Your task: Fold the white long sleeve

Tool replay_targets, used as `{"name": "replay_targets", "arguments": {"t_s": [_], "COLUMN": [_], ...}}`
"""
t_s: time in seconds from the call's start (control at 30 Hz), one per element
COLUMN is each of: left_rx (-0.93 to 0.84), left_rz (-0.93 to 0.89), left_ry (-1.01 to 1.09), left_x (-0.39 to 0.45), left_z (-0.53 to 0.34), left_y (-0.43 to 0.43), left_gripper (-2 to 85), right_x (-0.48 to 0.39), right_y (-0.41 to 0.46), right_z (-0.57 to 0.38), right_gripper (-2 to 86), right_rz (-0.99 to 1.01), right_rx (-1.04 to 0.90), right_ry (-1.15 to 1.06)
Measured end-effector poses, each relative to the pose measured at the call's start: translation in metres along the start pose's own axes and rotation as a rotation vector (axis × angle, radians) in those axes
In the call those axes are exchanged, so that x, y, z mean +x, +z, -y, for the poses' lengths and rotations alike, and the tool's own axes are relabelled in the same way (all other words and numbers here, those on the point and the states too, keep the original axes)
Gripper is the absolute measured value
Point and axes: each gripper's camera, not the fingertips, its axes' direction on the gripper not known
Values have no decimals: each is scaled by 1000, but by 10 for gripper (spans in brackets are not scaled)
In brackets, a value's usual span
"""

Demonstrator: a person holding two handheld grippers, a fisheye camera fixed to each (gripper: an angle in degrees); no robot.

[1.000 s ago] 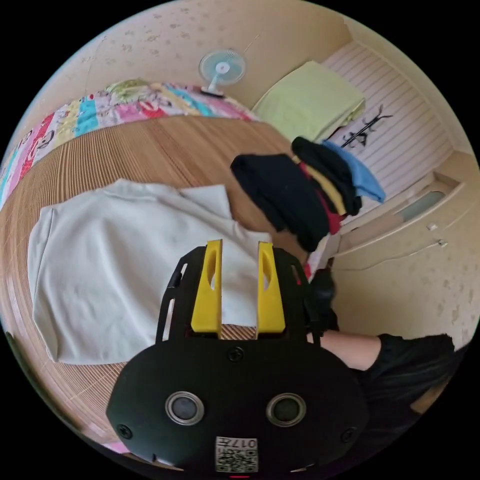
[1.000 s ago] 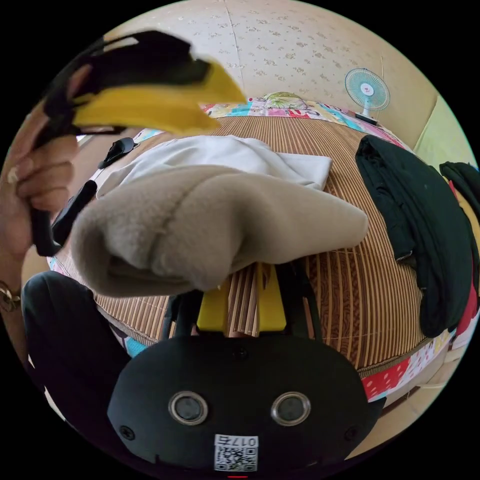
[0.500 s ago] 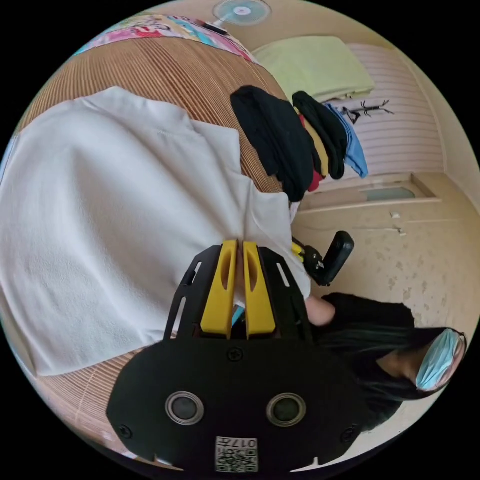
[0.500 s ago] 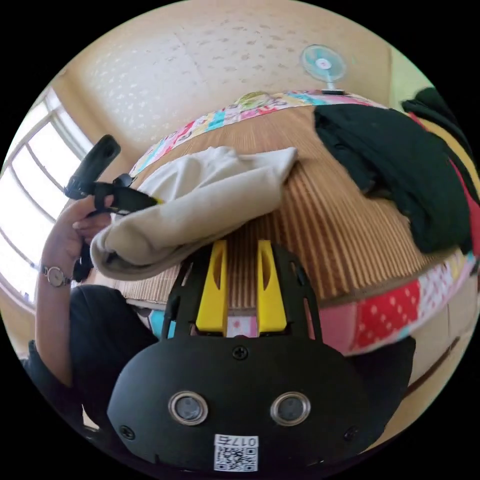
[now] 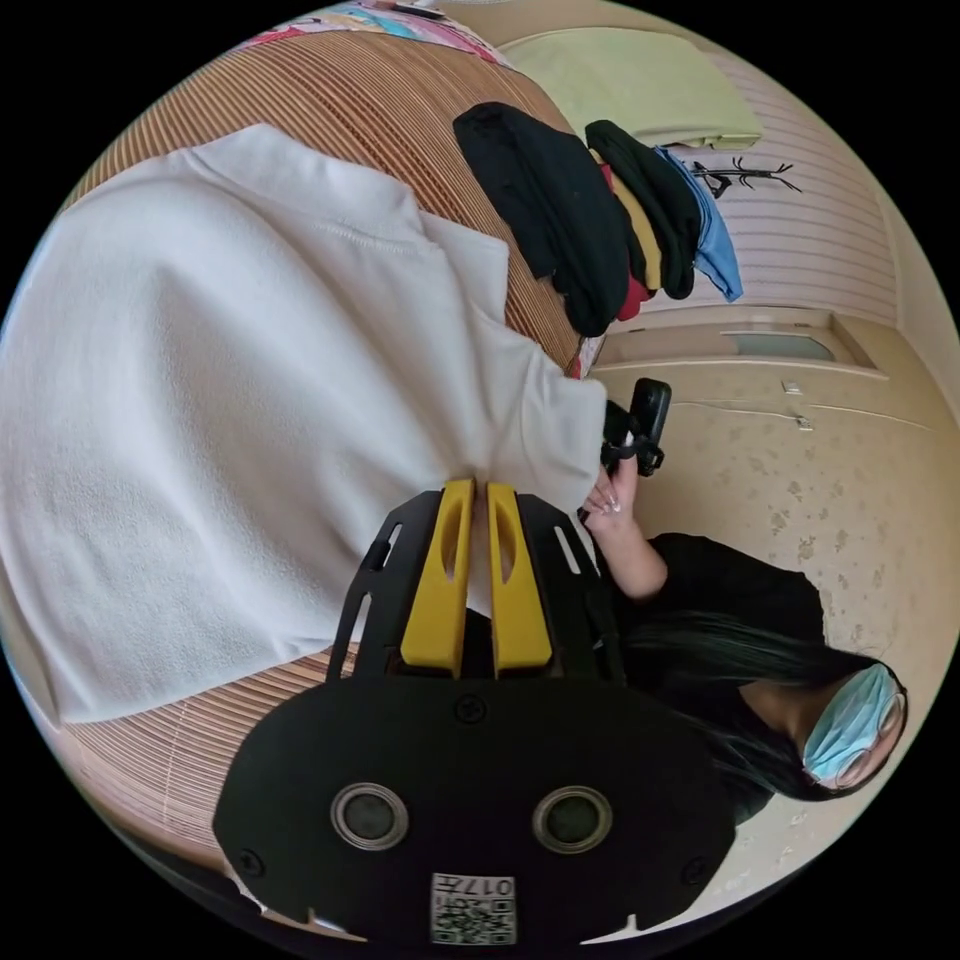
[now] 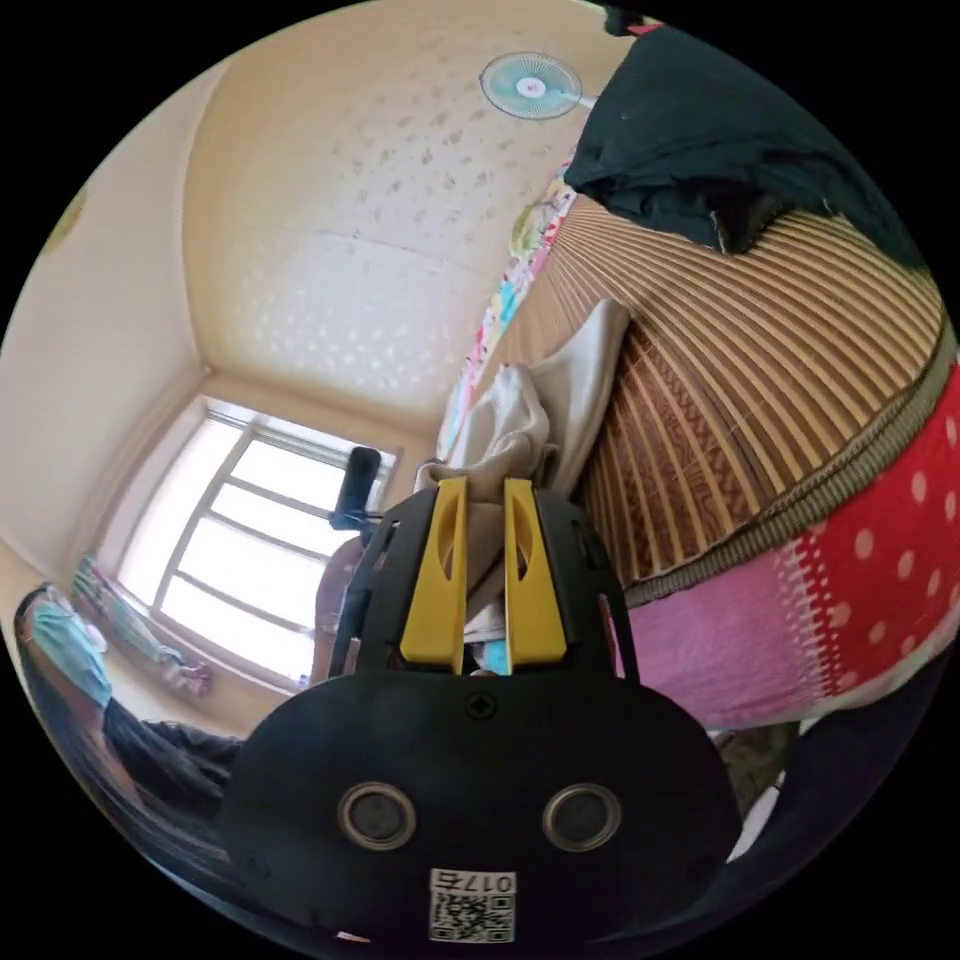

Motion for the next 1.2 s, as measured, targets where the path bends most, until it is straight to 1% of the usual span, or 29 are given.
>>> {"name": "replay_targets", "arguments": {"t_s": [0.03,0.07,0.1,0.13,0.17,0.2,0.23,0.27,0.3,0.4,0.47,0.57,0.6,0.63,0.67,0.73,0.77,0.8,0.83,0.87,0.9,0.93,0.97,1.03,1.07,1.1,1.13,1.17,1.2], "left_rx": [6,16,86,213,285,419,504,513,488,399,336,214,208,235,256,440,499,603,698,741,816,875,890,858,843,830,846,863,900], "left_rz": [-5,-9,-24,-69,-105,-192,-269,-291,-297,-281,-298,-236,-190,-158,-146,-99,-93,-93,-125,-157,-255,-392,-470,-775,-837,-932,-991,-1012,-1051], "left_ry": [7,9,-1,10,30,73,95,91,60,-12,-5,-29,-29,17,60,277,342,478,642,733,924,1125,1232,1625,1705,1831,1925,1957,1980], "left_x": [-1,-2,-4,-4,-4,-6,-12,-15,-24,-40,-44,-49,-48,-42,-37,-8,-2,10,19,22,24,21,18,3,-1,-7,-15,-20,-30], "left_z": [-1,-2,-6,-15,-21,-35,-47,-51,-54,-54,-53,-50,-54,-61,-67,-107,-121,-150,-183,-200,-234,-266,-281,-328,-337,-354,-371,-379,-392], "left_y": [-6,-10,-24,-43,-54,-72,-84,-87,-88,-80,-72,-51,-50,-57,-62,-97,-106,-121,-134,-140,-148,-154,-155,-156,-156,-156,-157,-158,-157], "left_gripper": [23,23,24,23,22,17,20,24,48,142,153,112,83,57,55,50,50,48,46,46,44,42,42,41,41,41,41,41,40], "right_x": [2,3,2,-3,-7,-17,-27,-32,-41,-50,-51,-51,-50,-50,-51,-55,-57,-61,-67,-70,-78,-88,-93,-111,-115,-122,-128,-130,-132], "right_y": [0,1,4,6,7,9,14,17,25,44,53,63,65,62,59,42,37,26,15,10,1,-8,-11,-23,-24,-25,-22,-20,-13], "right_z": [4,6,11,15,15,16,15,14,12,5,-1,-7,-8,-7,-7,-1,1,5,9,10,12,12,12,12,12,11,9,8,5], "right_gripper": [65,65,67,70,71,74,75,76,77,83,84,77,74,69,65,44,40,33,27,25,21,18,17,16,18,20,27,30,37], "right_rz": [91,126,183,227,238,227,185,161,120,94,93,110,120,130,144,261,295,350,384,393,402,412,423,430,425,405,358,324,245], "right_rx": [-32,-57,-103,-134,-144,-164,-194,-211,-247,-301,-309,-335,-343,-337,-328,-288,-278,-256,-232,-221,-200,-181,-173,-143,-138,-136,-142,-145,-149], "right_ry": [-7,-8,-14,-37,-51,-79,-112,-133,-171,-189,-183,-176,-170,-169,-173,-198,-206,-220,-243,-258,-290,-332,-356,-425,-440,-470,-495,-504,-512]}}
